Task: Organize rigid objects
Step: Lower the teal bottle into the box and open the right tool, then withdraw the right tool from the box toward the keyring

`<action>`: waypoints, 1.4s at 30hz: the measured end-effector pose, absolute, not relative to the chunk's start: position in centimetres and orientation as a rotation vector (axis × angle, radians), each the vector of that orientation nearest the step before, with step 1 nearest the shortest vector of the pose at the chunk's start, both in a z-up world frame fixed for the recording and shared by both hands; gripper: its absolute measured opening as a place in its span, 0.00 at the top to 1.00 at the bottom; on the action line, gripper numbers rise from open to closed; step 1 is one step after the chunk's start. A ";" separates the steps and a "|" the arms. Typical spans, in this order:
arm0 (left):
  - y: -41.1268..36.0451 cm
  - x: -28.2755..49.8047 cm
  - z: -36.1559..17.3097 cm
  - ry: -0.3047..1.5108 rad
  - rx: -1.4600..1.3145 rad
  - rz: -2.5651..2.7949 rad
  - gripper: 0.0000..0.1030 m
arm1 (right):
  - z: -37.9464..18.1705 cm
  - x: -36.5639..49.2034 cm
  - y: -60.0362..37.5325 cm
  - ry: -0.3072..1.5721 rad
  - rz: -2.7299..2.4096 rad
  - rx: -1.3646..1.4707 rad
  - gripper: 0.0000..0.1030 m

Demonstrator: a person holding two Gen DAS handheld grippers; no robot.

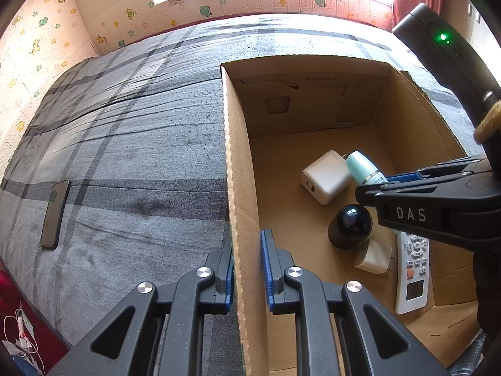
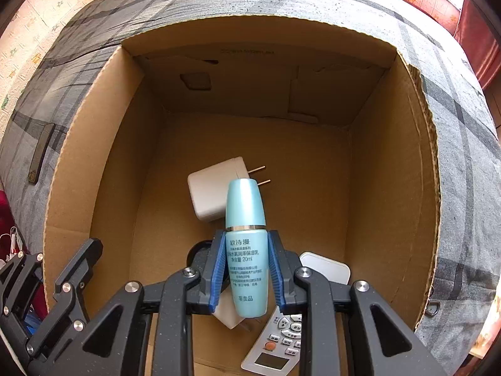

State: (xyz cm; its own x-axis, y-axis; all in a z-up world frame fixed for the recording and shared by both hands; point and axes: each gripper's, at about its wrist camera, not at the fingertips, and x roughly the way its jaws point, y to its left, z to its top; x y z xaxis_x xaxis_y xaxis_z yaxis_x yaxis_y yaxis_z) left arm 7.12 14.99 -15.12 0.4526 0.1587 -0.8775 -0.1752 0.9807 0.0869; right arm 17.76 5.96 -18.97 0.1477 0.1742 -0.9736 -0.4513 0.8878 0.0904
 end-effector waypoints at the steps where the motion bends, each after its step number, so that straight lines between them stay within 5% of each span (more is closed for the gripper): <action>1: 15.0 7.1 -15.1 1.082 -0.018 0.206 0.84 | -19.1 17.8 6.0 1.354 0.457 -0.243 0.73; 8: 15.0 7.1 -15.1 1.082 -0.018 0.207 0.84 | -18.5 18.1 5.7 1.329 0.466 -0.241 0.71; 19: 15.0 7.1 -15.1 1.082 -0.019 0.209 0.84 | -15.5 16.9 4.6 1.253 0.493 -0.159 0.27; 28: 15.0 7.1 -15.0 1.083 -0.018 0.210 0.84 | -10.6 14.9 3.0 1.117 0.459 -0.115 0.00; 42: 15.0 7.1 -15.0 1.083 -0.021 0.211 0.84 | -7.0 14.8 -5.2 1.024 0.319 -0.095 0.00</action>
State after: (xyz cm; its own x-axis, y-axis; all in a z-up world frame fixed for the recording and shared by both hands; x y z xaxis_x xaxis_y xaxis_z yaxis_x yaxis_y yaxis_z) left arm 7.09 15.01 -14.99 0.4508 0.1599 -0.8782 -0.1809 0.9798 0.0855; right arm 14.81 -5.17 -7.02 0.4781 0.2169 -0.8511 -0.3048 0.9498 0.0708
